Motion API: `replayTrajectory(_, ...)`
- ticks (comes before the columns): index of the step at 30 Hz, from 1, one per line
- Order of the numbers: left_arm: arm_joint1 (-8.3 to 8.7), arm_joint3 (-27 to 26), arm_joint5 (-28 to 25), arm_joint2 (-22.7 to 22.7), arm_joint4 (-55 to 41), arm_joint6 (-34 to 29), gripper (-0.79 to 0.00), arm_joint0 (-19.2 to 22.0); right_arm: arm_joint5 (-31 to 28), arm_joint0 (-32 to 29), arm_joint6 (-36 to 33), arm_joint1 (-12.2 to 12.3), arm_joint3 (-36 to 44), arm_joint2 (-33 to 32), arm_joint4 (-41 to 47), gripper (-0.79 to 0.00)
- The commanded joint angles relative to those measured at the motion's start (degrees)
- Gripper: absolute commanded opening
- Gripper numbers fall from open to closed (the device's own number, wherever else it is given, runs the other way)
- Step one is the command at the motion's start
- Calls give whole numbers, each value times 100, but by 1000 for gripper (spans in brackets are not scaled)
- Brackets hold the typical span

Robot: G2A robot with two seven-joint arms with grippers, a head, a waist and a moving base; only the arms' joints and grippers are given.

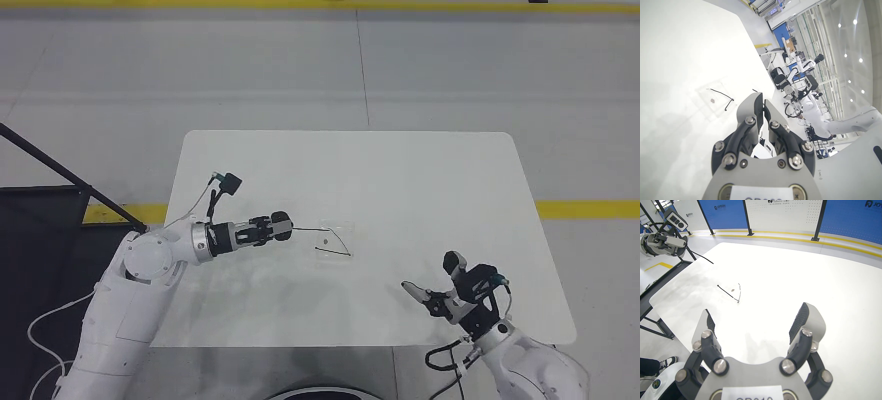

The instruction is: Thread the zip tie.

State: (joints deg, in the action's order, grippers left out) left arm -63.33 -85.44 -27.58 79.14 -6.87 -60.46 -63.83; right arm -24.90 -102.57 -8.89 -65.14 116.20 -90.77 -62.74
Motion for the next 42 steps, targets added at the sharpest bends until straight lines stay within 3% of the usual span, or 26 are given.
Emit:
replayTrajectory(1, 0, 0, 0, 0, 0, 0, -785, 0, -72, -2, 3, 0, 15, 32, 34, 0)
replayTrajectory(5, 5, -123, -108, -119, -95, -94, -785, -55, -963, 131, -183, 27, -108, 226, 740, 0)
replayTrajectory(8, 16, -89, -262, -195, -242, -271, -785, -15, -1441, 433, -754, 42, -266, 543, 1600, 0)
replayTrajectory(11, 16, -36, -378, -297, -423, -392, -785, 37, -1543, 854, -1423, 48, -421, 897, 2422, 0)
replayTrajectory(19, 20, 163, -627, -521, -972, -698, -785, 174, -1623, 2024, -3021, 90, -1515, 1612, 5730, 0)
replayTrajectory(21, 30, 254, -597, -529, -1046, -737, -785, 205, -1391, 2191, -3221, 113, -1647, 1538, 5745, 0)
replayTrajectory(29, 30, 254, -597, -529, -1046, -737, -785, 205, -1391, 2191, -3221, 113, -1647, 1538, 5745, 0)
replayTrajectory(33, 29, 6, -551, -655, -882, -636, -785, 141, -1347, 2301, -3271, 105, -1712, 1674, 5839, 0)
replayTrajectory(42, 59, 5, -609, -863, -1103, -1015, -785, 188, -1845, 3086, -4143, 89, -2644, 2171, 7006, 0)
